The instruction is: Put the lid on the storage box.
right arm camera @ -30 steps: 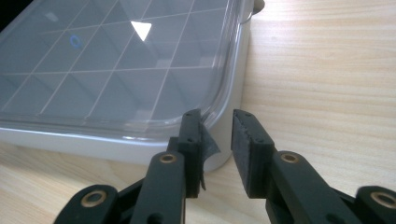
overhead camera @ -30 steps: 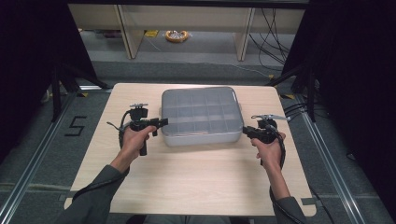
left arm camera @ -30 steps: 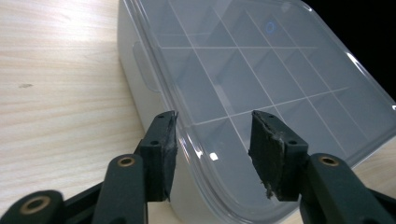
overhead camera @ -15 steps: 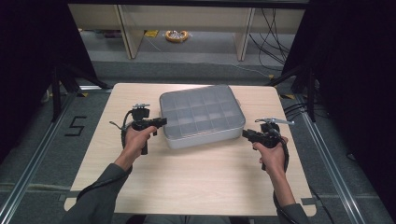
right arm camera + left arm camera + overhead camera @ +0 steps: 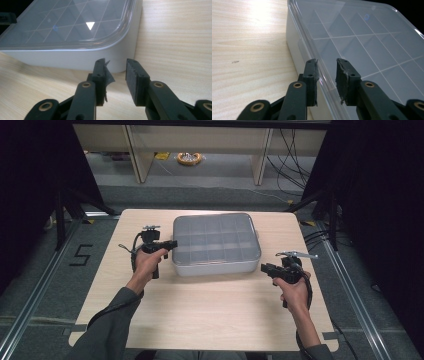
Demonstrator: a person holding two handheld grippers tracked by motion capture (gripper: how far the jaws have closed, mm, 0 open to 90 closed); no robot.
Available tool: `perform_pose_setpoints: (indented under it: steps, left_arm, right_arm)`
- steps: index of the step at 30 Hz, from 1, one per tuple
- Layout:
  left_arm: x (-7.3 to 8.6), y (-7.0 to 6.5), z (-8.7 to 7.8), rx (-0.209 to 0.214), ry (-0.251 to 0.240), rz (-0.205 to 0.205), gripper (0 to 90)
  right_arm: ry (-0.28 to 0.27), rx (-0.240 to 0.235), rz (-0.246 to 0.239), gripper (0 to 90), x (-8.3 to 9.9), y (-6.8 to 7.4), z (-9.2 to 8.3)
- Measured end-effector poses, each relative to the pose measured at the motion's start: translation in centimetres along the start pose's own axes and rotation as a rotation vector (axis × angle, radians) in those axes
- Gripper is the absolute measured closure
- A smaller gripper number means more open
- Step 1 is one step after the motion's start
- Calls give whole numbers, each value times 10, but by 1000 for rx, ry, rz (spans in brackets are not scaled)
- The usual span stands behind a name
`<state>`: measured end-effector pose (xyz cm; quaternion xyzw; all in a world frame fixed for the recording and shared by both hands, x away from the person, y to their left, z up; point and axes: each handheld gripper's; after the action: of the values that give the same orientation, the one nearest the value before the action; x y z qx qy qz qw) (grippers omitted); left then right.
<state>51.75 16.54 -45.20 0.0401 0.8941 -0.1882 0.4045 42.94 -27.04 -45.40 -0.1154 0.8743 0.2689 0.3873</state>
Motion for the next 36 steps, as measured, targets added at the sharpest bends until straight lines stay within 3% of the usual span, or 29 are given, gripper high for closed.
perform_pose_setpoints:
  steps: [2,3,4,7,10,11,15,17,20,21,23,26,27,30,31,33,35,36]
  left_arm:
    - [-1,0,1,-6,-3,6,699]
    - [-2,1,2,-8,-3,9,699]
    - [-3,1,3,-5,-3,4,699]
    - [-4,2,3,-3,-1,1,697]
    - [-5,2,3,4,-15,-39,637]
    - [-7,1,0,6,-18,-38,562]
    - [-9,-3,-11,23,-44,-51,479]
    - [-8,-6,-22,47,-50,-34,431]
    - [1,-13,-43,81,-44,11,392]
    - [1,-13,-43,81,-44,11,383]
    - [10,-18,-55,101,-33,53,379]
    - [26,-24,-70,135,-12,98,360]
    - [26,-24,-70,135,-12,98,350]
    - [37,-28,-78,157,0,121,346]
    - [45,-30,-82,176,1,139,341]
    - [50,-30,-84,185,4,141,338]
    - [59,-31,-87,206,5,137,333]
    - [66,-33,-89,218,3,144,331]
  right_arm:
    - [18,-4,3,703,2,1,-2]
    - [9,1,38,702,3,4,-2]
    - [6,11,-8,700,4,0,-2]
    - [8,-5,-1,689,7,-1,-5]
    - [6,0,1,649,11,-1,-8]
    - [3,-13,3,608,13,-1,-10]
    - [-10,-12,-4,540,15,2,-14]
    - [-26,-31,-17,459,17,8,-19]
    - [-33,-44,-1,419,21,15,-24]
    - [-33,-44,-1,419,21,15,-24]
    - [-37,-58,4,401,25,19,-27]
    - [-19,-75,-19,382,31,24,-31]
    - [-15,-62,16,375,33,28,-31]
    - [-18,-88,11,362,36,29,-31]
    - [-17,-93,-17,360,39,29,-32]
    - [-20,-109,-15,357,40,30,-32]
    - [10,-102,-19,346,42,33,-34]
    - [-15,-116,-16,340,45,34,-33]
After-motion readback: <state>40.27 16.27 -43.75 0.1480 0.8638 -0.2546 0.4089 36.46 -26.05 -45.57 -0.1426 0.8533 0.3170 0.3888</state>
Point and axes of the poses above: each handheld gripper's, and its own axes: z roughly forward along the jaws, x roughly out of its underside, y roughly to its left, and after that the axes turned 6 degrees about -x, right-handed
